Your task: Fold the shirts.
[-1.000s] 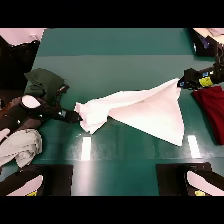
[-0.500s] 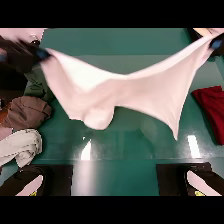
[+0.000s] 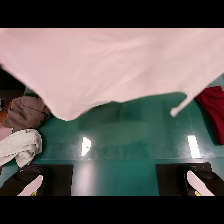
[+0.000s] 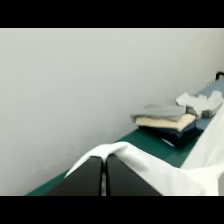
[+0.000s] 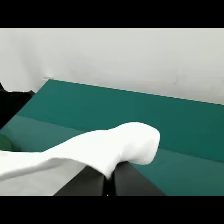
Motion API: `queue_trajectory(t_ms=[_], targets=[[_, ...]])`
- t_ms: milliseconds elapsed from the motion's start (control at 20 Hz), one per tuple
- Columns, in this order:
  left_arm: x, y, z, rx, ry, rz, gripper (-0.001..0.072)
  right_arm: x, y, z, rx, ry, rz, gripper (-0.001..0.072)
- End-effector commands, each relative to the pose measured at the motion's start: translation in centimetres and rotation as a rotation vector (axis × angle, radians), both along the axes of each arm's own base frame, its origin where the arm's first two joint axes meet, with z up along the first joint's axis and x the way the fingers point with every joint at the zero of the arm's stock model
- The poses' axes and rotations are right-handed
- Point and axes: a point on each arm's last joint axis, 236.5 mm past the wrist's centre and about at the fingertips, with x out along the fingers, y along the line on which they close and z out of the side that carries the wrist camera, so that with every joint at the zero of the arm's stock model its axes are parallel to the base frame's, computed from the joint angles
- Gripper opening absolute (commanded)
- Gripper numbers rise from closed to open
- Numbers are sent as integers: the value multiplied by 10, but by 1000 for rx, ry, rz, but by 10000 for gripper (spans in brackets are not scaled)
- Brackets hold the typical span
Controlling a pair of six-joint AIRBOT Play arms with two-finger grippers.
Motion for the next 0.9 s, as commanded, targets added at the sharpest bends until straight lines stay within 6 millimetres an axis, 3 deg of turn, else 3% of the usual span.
queue_trajectory(t_ms=[0, 100, 200, 300, 400, 500, 600, 750, 850], targets=[[-17, 14, 31, -59, -113, 46, 29, 0, -9, -17, 46, 68, -46, 17], [21, 22, 9, -31, -38, 114, 29, 18, -20, -65, 60, 254, -71, 17], [79, 27, -34, -20, 113, 162, 29, 33, -28, -127, 60, 515, -63, 17], [145, 17, -104, 4, 338, 148, 29, 42, -31, -191, 50, 790, -19, 17], [198, -6, -188, 66, 599, 68, 29, 56, -36, -250, 72, 1008, 9, 17], [239, -26, -272, 104, 841, -15, 29, 76, -40, -307, 89, 1142, 36, 17], [286, -32, -341, 95, 980, -21, 30, 102, -45, -355, 127, 1197, 28, 17], [332, -33, -417, 56, 1109, 16, 30, 145, -54, -406, 198, 1183, -50, 19], [345, -31, -439, 51, 1128, 35, 34, 169, -61, -422, 223, 1145, -92, 19]])
